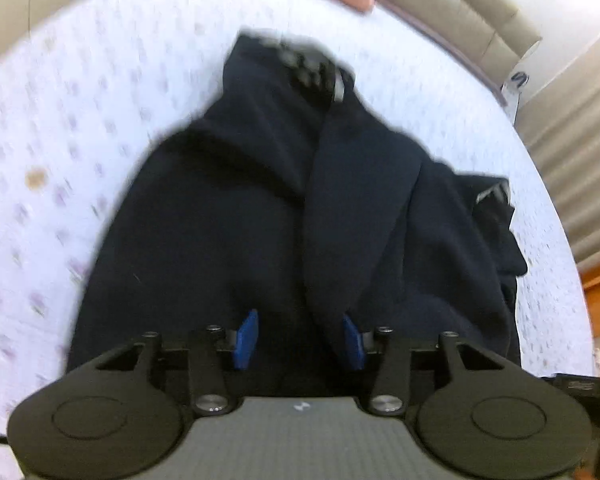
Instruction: Fold large clothes
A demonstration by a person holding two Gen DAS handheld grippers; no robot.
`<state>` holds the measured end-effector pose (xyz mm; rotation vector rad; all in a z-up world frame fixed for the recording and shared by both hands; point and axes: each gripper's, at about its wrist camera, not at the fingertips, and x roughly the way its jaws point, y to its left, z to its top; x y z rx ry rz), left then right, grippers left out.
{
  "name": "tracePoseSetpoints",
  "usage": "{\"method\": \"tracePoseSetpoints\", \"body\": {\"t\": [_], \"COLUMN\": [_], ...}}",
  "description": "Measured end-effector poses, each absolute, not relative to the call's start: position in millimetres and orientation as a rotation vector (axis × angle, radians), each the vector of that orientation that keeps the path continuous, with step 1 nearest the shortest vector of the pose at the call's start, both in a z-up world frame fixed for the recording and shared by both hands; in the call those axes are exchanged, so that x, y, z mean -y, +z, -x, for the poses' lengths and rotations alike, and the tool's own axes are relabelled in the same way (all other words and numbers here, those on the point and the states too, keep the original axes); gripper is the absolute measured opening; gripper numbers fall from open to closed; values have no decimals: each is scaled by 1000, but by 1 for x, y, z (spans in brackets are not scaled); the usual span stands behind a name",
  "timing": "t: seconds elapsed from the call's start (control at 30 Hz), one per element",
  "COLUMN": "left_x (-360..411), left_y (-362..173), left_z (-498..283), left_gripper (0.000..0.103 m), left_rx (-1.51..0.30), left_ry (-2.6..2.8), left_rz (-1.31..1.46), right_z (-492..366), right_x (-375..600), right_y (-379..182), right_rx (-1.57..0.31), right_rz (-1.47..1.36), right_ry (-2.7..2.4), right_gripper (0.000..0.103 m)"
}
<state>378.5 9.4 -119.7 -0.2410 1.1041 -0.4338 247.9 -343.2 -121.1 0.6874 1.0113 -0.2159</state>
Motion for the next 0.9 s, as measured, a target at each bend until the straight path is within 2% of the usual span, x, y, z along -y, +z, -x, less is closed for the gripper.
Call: {"method": "tracePoseSetpoints", "body": {"t": [0.03, 0.07, 0.13, 0.17, 0.23, 0.27, 0.3, 0.33, 0.4, 0.47, 0.57, 0.77, 0.9], "left_x": [-7, -3, 8, 15, 27, 34, 40, 46, 53, 57, 48, 50, 54], "left_y": [-111, -103, -89, -85, -80, -83, -87, -95, -116, -138, -158, -150, -130], "left_z": [-375, -374, -369, -365, -350, -347, -339, -337, -335, -336, -339, -324, -293], "left_gripper": [46, 46, 45, 45, 45, 40, 38, 38, 25, 21, 19, 19, 25], "left_rx": [-1064, -1033, -992, -966, -932, -924, -914, -916, -969, -1037, -1049, -928, -766], "left_ry": [-433, -443, -488, -502, -538, -554, -562, -569, -553, -527, -510, -571, -601], "left_rz": [208, 182, 162, 154, 142, 133, 124, 112, 94, 77, 172, 52, -120], "right_z": [-249, -253, -261, -266, -279, -282, -284, -288, -292, -294, -287, -279, -262], "right_x": [339, 332, 317, 306, 287, 279, 274, 268, 258, 254, 261, 244, 246], "right_y": [-111, -100, -85, -83, -86, -90, -91, -97, -118, -145, -161, -168, -152], "right_rx": [-987, -964, -931, -912, -895, -884, -879, -881, -919, -1002, -962, -872, -780], "right_rz": [-630, -571, -497, -462, -404, -370, -345, -321, -256, -244, -298, -222, -221], "right_ry": [-188, -150, -65, -28, 8, 17, 14, 7, -17, -33, -38, -70, -67], "right_gripper": [37, 50, 55, 54, 37, 20, 17, 17, 17, 17, 12, 10, 13]}}
